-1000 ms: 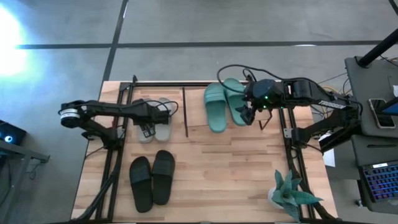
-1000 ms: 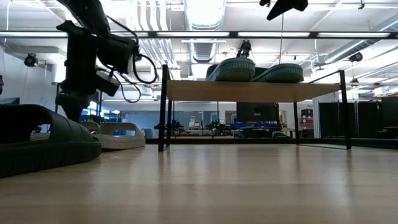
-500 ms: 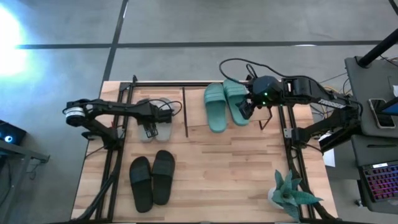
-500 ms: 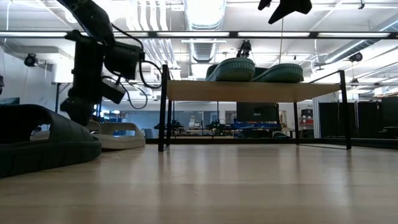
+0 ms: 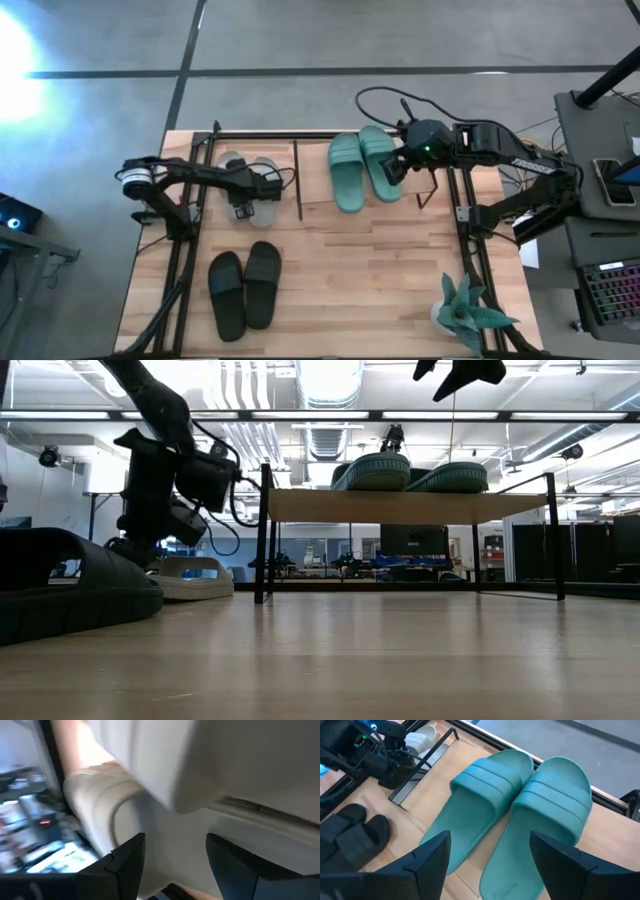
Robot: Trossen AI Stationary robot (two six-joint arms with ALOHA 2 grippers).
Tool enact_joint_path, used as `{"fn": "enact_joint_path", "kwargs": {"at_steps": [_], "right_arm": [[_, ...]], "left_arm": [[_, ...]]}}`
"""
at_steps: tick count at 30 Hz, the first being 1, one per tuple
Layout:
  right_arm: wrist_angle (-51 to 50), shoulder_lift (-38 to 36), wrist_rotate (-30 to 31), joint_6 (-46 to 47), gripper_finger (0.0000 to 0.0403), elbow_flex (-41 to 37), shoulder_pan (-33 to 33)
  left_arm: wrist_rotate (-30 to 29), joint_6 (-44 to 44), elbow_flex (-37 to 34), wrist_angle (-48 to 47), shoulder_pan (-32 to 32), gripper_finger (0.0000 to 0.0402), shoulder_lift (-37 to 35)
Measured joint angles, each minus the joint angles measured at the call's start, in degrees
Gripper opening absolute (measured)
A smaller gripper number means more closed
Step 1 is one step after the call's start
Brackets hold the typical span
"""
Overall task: Pick and place slides into the shelf
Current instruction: Put the left gray slide under the shelf
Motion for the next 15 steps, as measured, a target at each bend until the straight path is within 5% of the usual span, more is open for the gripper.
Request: {"fn": "enact_joint_path", "kwargs": {"at_steps": [4,15], "right_arm": [[0.13,0.39,1.08,0.02,0.0263,0.0,0.02],[0.19,0.39,1.3,-0.02,0.0263,0.0,0.0]], "left_arm": [[-7.0,-2.42,-0.39,0.02,0.2,0.0196,1.8],[-5.35,-2.88,-1.36,0.24,2.54,0.0196,4.36]]}}
